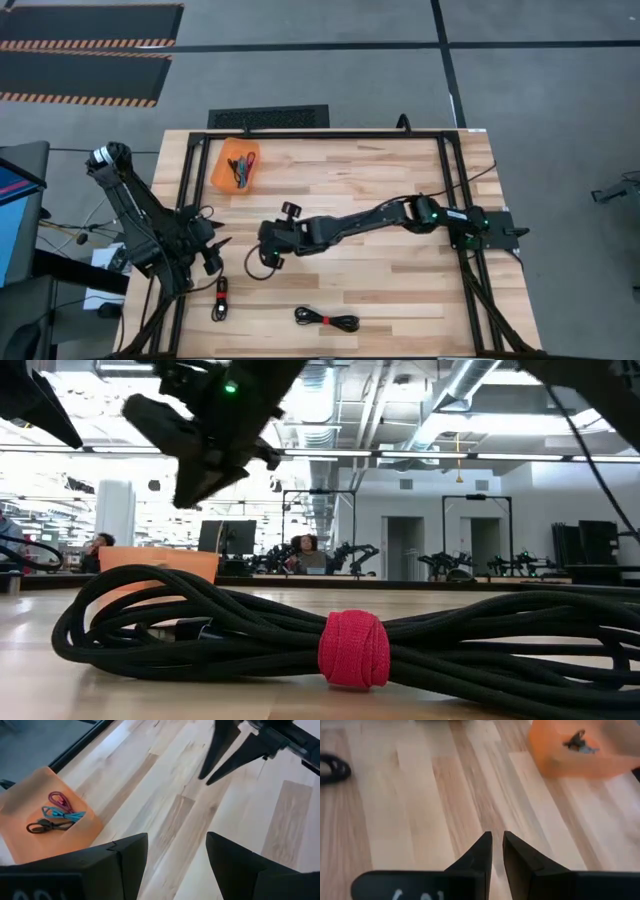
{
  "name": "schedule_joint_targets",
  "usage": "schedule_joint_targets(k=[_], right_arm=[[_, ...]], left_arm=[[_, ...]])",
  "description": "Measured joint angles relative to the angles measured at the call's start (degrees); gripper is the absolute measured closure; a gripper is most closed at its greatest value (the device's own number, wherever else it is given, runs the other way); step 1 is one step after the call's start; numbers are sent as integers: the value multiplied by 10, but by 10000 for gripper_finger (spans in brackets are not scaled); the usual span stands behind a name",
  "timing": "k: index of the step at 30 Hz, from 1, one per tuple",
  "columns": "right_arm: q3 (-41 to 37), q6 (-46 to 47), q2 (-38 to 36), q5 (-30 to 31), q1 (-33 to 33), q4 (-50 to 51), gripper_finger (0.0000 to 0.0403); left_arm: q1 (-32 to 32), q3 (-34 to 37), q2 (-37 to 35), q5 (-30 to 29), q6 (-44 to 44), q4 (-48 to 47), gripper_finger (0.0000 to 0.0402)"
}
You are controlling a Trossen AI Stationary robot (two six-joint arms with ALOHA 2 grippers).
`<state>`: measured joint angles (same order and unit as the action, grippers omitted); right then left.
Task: Pick and place USB-C Cables
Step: Put the right black charger cable into the orange bin
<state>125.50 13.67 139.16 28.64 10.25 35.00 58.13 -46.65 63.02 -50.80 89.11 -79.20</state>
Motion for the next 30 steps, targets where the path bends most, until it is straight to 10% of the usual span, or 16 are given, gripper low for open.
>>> schedule_joint_targets(k=[14,30], right_arm=[[-477,79,-264,-31,61,-367,335],[-519,150,-312,37,174,-262,335]], left_arm=[[-28,0,0,-114,-39,13,209],[-138,0,14,-98,-401,294,209]])
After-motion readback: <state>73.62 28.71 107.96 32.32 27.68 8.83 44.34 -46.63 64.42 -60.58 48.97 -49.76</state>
